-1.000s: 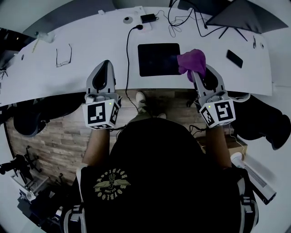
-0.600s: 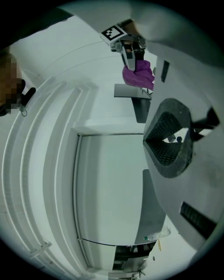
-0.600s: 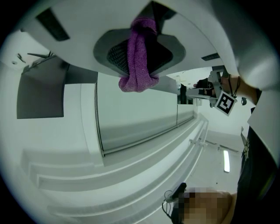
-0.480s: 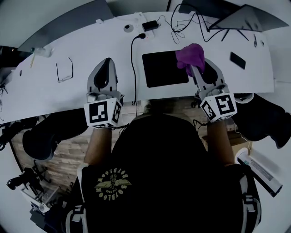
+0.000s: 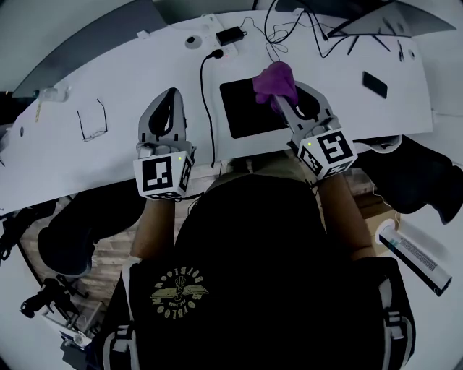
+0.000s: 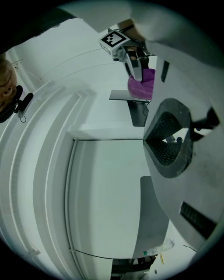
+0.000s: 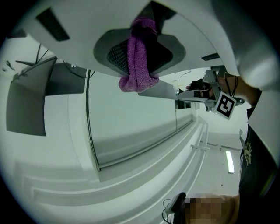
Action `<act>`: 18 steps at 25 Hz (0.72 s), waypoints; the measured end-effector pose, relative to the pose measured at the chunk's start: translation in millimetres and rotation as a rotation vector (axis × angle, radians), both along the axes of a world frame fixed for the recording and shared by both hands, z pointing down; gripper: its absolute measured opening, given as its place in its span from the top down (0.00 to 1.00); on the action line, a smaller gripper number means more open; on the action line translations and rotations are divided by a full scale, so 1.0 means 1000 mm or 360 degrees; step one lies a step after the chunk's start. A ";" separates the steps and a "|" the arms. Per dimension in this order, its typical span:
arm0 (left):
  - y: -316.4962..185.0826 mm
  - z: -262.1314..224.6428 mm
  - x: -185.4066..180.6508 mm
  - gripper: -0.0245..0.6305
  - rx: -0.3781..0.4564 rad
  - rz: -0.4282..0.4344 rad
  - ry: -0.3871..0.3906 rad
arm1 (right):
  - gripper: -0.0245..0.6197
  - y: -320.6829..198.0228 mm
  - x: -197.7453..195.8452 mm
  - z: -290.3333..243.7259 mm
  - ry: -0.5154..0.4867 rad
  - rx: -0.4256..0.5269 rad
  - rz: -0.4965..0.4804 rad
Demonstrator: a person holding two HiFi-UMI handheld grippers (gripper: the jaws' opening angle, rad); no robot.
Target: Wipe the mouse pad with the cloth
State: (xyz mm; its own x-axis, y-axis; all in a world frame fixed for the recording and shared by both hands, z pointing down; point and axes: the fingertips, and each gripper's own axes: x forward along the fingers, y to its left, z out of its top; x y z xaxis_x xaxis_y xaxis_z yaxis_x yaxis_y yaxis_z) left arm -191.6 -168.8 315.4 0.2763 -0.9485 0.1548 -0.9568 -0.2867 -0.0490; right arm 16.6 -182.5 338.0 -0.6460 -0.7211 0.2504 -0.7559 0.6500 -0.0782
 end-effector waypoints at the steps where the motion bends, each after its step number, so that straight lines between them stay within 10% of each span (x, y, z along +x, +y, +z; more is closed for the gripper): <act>1: -0.001 0.003 0.001 0.96 -0.0009 0.0006 -0.0004 | 0.82 -0.002 -0.005 0.009 0.0010 -0.0026 -0.0017; 18: 0.001 0.083 -0.007 0.96 -0.0282 -0.0112 -0.0105 | 0.82 -0.017 -0.074 0.183 0.0172 -0.0426 -0.0429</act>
State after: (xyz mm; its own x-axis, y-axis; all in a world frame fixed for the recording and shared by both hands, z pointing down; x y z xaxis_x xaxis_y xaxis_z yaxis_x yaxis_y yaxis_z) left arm -199.1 -168.2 398.1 0.1941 -0.9215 0.3363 -0.9712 -0.2289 -0.0668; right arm -57.4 -199.6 521.0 -0.7630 -0.4289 0.4836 -0.5739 0.7938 -0.2013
